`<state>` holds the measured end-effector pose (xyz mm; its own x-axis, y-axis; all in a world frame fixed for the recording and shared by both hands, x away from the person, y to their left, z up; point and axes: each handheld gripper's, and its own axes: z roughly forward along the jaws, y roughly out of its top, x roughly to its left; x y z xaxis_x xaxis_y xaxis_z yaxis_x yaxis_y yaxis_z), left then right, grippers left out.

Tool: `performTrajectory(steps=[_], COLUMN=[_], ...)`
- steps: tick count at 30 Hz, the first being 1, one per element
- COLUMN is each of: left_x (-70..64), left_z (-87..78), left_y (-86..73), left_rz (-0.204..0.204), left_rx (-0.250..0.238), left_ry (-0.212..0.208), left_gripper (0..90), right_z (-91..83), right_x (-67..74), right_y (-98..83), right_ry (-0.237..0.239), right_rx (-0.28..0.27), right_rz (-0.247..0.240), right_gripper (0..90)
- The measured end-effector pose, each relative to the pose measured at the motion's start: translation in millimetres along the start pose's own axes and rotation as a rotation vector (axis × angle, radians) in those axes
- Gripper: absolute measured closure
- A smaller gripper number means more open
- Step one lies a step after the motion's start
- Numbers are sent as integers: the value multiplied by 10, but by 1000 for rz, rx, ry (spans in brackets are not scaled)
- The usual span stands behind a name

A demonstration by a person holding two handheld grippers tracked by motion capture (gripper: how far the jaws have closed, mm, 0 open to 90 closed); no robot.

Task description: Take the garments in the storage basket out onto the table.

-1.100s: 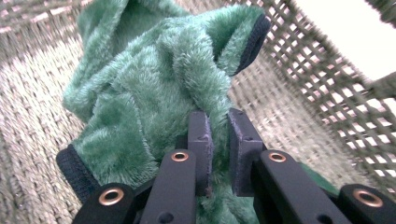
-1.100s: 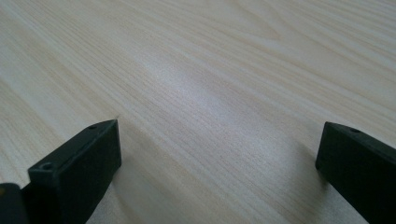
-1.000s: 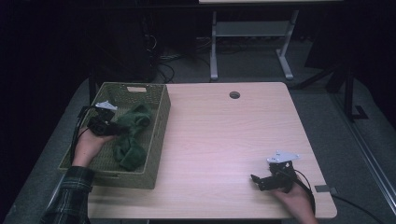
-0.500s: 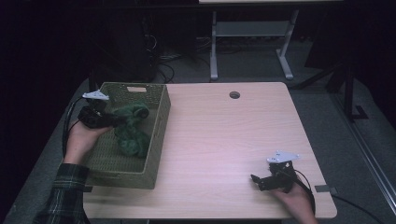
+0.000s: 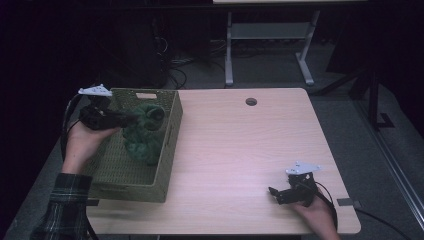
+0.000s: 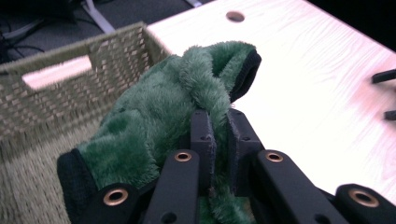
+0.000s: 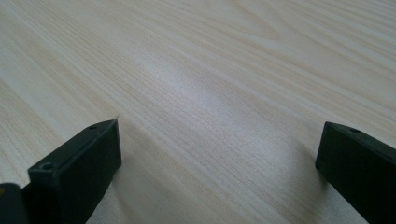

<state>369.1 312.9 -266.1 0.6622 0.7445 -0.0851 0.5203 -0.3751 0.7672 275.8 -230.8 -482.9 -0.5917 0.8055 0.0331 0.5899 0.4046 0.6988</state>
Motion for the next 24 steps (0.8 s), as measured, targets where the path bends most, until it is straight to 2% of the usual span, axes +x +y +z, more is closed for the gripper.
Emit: performTrajectory(steps=[6,13,24], left_x=[-144,-286,-643], left_z=[-124,-169,-17], left_y=[201,370,631], left_rz=[25,45,77], left_rx=[-49,-90,-107], left_ry=[-32,-69,-84], left_gripper=[830,831,831], right_z=[1,4,0], right_x=[-1,2,-2], right_y=[0,3,1], right_ry=[1,-1,5], right_rx=[-1,-2,1], right_rz=[-2,3,1], right_gripper=[0,0,0])
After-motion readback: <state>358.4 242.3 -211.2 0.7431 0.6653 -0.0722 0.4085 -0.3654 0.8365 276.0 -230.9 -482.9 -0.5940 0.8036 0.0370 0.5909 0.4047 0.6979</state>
